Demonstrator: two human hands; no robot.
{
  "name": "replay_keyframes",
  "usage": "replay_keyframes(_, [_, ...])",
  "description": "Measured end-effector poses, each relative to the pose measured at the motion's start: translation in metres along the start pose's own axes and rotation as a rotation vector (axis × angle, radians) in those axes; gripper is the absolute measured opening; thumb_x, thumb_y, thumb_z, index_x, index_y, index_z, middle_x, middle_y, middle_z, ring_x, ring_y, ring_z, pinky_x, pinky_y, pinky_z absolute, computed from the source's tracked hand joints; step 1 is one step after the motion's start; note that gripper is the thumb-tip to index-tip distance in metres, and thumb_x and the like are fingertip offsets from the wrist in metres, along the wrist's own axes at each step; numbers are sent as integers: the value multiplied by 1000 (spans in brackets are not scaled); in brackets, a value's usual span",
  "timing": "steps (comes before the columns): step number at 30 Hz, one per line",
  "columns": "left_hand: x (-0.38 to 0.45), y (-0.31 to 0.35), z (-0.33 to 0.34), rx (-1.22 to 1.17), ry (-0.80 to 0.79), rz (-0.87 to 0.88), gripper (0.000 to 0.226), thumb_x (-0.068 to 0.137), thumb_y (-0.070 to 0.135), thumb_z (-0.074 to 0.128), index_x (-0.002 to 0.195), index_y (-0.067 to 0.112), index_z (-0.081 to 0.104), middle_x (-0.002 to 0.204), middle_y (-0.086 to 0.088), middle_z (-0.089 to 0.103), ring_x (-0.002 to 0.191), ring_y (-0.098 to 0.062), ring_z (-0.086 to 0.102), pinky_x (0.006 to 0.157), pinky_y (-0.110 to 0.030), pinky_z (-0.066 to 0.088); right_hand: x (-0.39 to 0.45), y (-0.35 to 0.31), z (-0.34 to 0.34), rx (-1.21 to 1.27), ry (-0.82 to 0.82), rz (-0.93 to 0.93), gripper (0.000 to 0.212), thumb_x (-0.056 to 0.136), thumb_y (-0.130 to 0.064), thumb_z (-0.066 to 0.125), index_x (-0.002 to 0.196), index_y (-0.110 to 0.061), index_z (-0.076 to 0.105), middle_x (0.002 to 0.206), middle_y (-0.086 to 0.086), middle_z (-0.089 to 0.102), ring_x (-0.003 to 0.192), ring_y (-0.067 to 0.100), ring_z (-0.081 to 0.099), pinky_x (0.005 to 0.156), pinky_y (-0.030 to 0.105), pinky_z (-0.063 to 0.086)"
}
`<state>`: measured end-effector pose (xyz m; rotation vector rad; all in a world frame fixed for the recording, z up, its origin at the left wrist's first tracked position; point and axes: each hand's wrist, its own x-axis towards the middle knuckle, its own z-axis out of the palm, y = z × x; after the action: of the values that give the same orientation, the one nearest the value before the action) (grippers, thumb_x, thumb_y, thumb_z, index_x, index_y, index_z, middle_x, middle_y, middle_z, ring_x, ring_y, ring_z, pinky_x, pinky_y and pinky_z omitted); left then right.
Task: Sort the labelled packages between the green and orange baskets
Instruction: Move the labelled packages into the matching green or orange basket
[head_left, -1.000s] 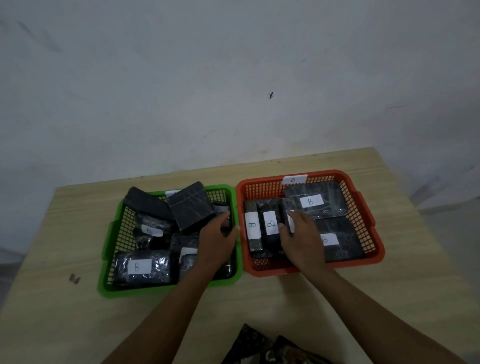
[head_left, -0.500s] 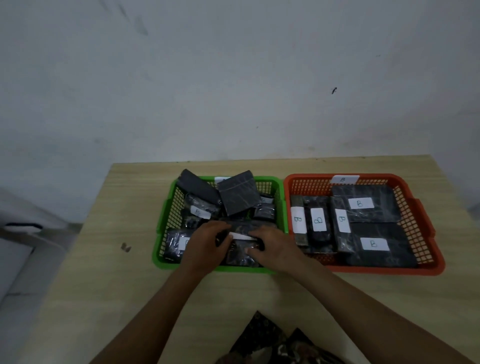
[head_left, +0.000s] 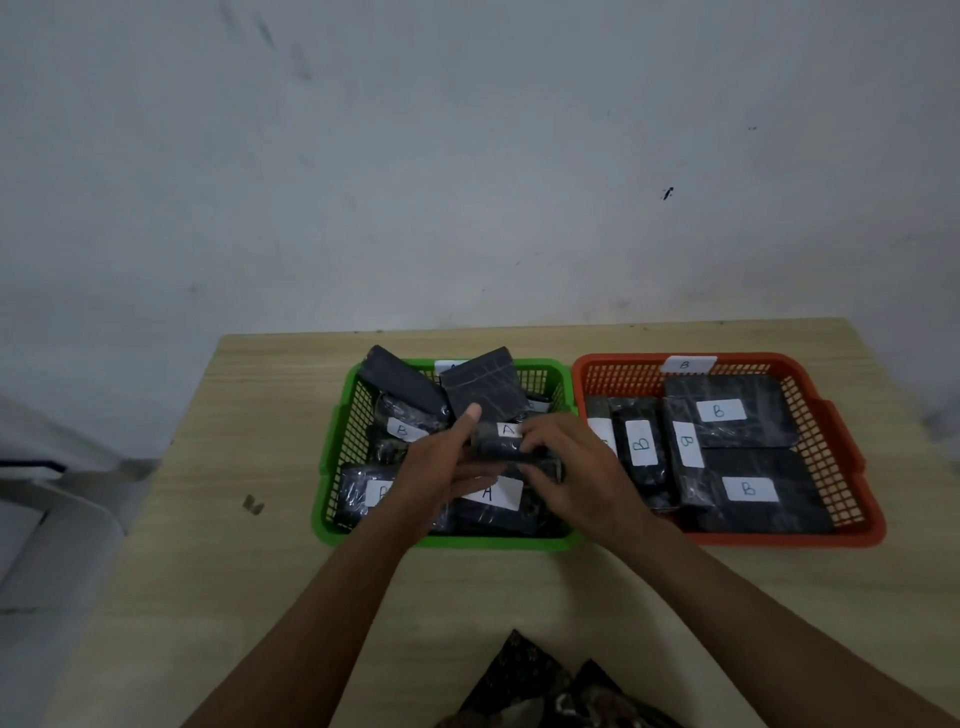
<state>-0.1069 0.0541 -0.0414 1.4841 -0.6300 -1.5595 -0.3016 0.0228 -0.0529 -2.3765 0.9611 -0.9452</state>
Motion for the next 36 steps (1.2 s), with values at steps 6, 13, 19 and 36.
replay_keyframes(6, [4,-7,11,-145,-119,32,25,94,16,60,116,6,66,111,-13,74,104,-24,71,78,-26,58,-13,6,-16,173,107,231,34,84,-27,68,117,-21,61,134,-5,53,127,3,46,104,16,38])
replay_keyframes(13, [16,-13,72,-39,-157,34,17,93,15,63,109,13,69,111,-8,74,104,-22,70,81,-31,59,-23,30,-53,563,93,792,51,87,-30,72,135,-27,55,118,-9,64,107,3,61,86,22,54])
replay_keyframes(19, [30,-23,120,229,-21,154,20,90,22,69,109,18,69,109,1,73,94,-4,69,75,-19,55,-46,55,-76,519,147,905,32,84,-28,75,115,-29,65,107,-6,67,97,5,64,76,19,55])
replay_keyframes(36, [61,-9,24,1007,399,522,50,83,30,75,128,14,60,129,-11,58,119,-26,53,98,-33,45,7,49,-14,72,-241,517,37,84,-37,70,117,-30,56,115,-8,63,102,12,60,89,36,51])
